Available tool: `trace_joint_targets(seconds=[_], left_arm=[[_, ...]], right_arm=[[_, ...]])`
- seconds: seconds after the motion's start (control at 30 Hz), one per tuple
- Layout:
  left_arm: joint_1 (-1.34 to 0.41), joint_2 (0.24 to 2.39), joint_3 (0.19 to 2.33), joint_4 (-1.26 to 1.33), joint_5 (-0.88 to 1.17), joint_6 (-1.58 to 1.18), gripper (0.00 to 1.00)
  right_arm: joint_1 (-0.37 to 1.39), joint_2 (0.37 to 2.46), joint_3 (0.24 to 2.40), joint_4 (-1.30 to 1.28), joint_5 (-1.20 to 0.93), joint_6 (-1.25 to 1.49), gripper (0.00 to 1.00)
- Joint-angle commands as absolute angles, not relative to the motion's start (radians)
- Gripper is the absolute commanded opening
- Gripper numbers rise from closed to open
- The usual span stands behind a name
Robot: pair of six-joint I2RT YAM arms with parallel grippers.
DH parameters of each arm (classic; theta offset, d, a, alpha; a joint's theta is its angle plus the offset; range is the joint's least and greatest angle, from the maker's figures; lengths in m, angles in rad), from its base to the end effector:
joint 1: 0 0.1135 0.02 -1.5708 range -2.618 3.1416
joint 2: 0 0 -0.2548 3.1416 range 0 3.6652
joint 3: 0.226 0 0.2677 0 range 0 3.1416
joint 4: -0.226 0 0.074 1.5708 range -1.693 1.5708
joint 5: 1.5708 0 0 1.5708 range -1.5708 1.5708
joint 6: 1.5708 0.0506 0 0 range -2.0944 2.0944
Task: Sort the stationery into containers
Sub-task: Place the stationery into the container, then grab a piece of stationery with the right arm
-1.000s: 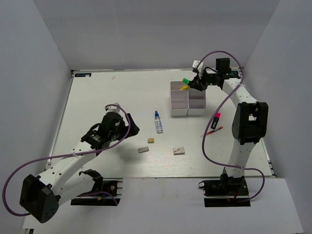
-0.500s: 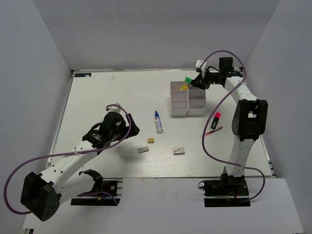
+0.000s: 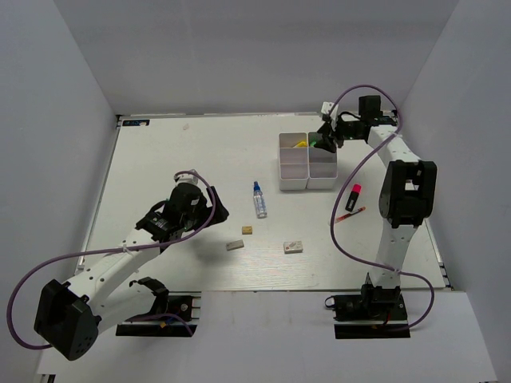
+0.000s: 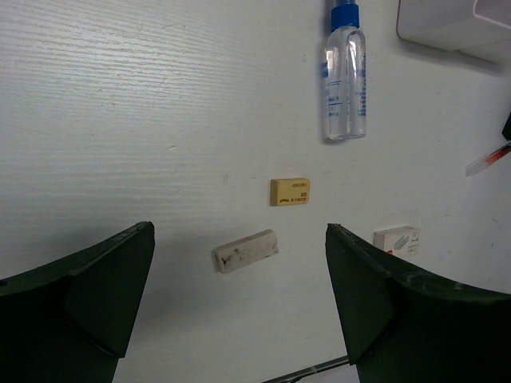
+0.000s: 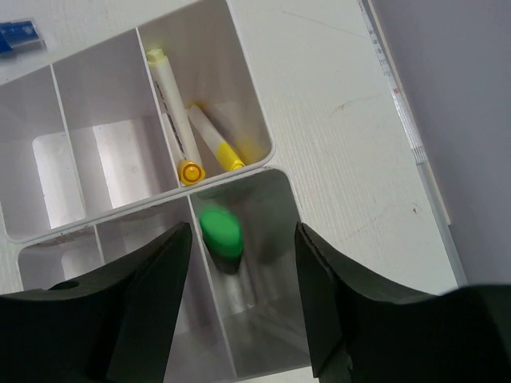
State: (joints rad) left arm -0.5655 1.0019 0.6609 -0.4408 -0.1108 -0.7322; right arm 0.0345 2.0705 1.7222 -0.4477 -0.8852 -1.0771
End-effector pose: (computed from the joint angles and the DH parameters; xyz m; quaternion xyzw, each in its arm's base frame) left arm 0.2030 -0.1222 0.2099 -0.0979 0.9168 -0.1912 0.3367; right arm 0.4803 0.0558 0.2287 -0.5789 0.6254 0.1739 0.4935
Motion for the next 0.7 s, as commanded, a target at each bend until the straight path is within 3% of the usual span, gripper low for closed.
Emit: trace_joint_targets(seconds=[0.0,0.23,0.33,0.37,0.4,0.43,0.47,0.6,0.67], left_arm=[[-0.563,0.996,0.687,-0.425,-0.1,-0.723,0.97],[-0.563,1.041,0.678,-0.344,-0.015,-0.703,0.98],[-0.563,1.08,0.678,-0.324,-0.003,-0.693,0.98],[-0.563,1.089,0.678,-0.315,0.006,-0.693,0.98],[-0.563,1.089,0.687,-0.314,0.006,-0.693,0.98],[-0.563,1.115,0.687,-0.314,0.006,-0.693,0.98],[-0.563,1.115,0.687,-0.305,0.006,-0.693,0.98],[-0.563,1.143,0.687,-0.305,0.015,-0.674,0.98],[-0.563,1.143,0.687,-0.295,0.024,-0.673,0.98]], right_arm=[[0.017,1.997,1.737,-0.44,-0.943,-1.075,0.61],[0.014,1.833,1.644,-0.304,-0.971,-0.853,0.61],[-0.018,1.738,1.594,-0.236,-0.873,-0.675,0.61],[-0.023,1.706,1.568,-0.207,-0.783,-0.552,0.56],[-0.025,1.691,1.543,-0.195,-0.661,-0.417,0.43],[-0.032,1.659,1.523,-0.199,-0.585,-0.369,0.17],[-0.038,1.658,1.529,-0.253,-0.581,-0.336,0.0],[-0.084,1.677,1.58,-0.585,-0.589,-0.259,0.03],[-0.11,1.6,1.452,-0.586,-0.583,-0.242,0.32]])
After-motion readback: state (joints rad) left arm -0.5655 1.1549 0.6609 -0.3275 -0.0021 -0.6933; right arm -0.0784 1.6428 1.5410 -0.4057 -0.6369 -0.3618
